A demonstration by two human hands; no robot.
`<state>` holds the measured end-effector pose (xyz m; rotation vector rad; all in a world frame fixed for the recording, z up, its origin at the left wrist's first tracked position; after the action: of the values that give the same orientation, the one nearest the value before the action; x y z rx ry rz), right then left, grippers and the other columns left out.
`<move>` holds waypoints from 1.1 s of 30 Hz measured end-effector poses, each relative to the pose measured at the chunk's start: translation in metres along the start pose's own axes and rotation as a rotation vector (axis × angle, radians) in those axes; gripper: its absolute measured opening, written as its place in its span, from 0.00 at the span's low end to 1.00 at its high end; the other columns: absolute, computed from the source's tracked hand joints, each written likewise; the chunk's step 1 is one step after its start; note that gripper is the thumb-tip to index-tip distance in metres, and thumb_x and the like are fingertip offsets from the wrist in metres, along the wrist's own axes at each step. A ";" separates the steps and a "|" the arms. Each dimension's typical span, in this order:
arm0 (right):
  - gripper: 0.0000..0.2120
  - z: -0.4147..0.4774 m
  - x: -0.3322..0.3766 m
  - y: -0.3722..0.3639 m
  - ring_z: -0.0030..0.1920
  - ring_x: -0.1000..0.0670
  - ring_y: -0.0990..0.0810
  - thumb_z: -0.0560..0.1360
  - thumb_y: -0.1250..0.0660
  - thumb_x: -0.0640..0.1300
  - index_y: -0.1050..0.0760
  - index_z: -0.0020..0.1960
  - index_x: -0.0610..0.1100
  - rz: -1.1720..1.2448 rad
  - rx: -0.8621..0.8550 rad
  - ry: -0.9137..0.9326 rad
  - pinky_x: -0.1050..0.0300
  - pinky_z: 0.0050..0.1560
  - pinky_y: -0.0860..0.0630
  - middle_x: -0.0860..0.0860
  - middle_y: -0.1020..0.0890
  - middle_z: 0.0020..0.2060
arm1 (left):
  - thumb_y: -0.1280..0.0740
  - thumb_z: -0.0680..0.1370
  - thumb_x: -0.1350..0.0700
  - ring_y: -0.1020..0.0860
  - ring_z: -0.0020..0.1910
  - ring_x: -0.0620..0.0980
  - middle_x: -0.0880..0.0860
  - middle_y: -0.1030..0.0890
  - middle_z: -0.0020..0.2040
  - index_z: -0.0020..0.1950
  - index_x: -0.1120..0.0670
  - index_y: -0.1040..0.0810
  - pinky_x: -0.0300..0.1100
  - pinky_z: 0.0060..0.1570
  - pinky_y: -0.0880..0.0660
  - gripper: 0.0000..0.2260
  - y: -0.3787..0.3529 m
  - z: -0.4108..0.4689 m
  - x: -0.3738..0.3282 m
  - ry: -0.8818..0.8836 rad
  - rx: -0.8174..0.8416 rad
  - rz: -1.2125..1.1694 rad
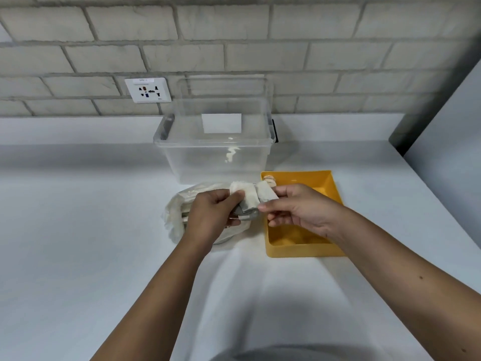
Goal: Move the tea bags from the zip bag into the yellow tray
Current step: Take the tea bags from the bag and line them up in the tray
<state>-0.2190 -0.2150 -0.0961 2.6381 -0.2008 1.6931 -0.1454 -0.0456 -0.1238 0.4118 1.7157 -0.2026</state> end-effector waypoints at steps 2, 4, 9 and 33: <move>0.09 -0.004 0.001 0.014 0.32 0.53 0.22 0.72 0.27 0.35 0.19 0.52 0.37 -0.129 -0.073 0.050 0.61 0.36 0.20 0.46 0.20 0.34 | 0.29 0.78 0.55 0.21 0.33 0.52 0.56 0.21 0.35 0.44 0.65 0.18 0.47 0.40 0.18 0.13 -0.008 0.003 -0.002 0.007 0.005 0.007; 0.04 -0.005 0.005 0.032 0.32 0.52 0.21 0.75 0.28 0.41 0.19 0.49 0.41 -0.392 -0.178 0.109 0.61 0.35 0.22 0.47 0.19 0.34 | 0.29 0.78 0.55 0.22 0.32 0.54 0.58 0.21 0.36 0.45 0.67 0.19 0.53 0.42 0.20 0.14 -0.010 0.006 -0.005 0.006 -0.001 0.009; 0.09 0.003 0.003 0.069 0.41 0.48 0.24 0.75 0.32 0.51 0.23 0.41 0.46 -1.360 -0.310 0.189 0.54 0.37 0.31 0.50 0.21 0.37 | 0.29 0.78 0.55 0.21 0.32 0.55 0.60 0.22 0.36 0.46 0.69 0.20 0.63 0.46 0.21 0.15 -0.010 0.015 -0.010 -0.022 -0.053 0.037; 0.06 0.073 -0.057 0.070 0.30 0.53 0.20 0.72 0.25 0.45 0.22 0.43 0.47 -0.773 -0.287 0.123 0.60 0.38 0.25 0.49 0.16 0.33 | 0.29 0.78 0.54 0.21 0.32 0.52 0.60 0.22 0.38 0.48 0.70 0.21 0.38 0.36 0.21 0.17 -0.015 0.028 0.004 0.037 -0.028 0.053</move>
<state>-0.1839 -0.2835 -0.1829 1.9937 0.4769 1.4016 -0.1257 -0.0690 -0.1346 0.4425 1.7398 -0.1330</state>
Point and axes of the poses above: each hand's wrist, its own z-axis towards the middle knuckle, its own y-axis out of the back of the hand, x = y × z, the point moved 1 cm from there along z, towards the middle knuckle
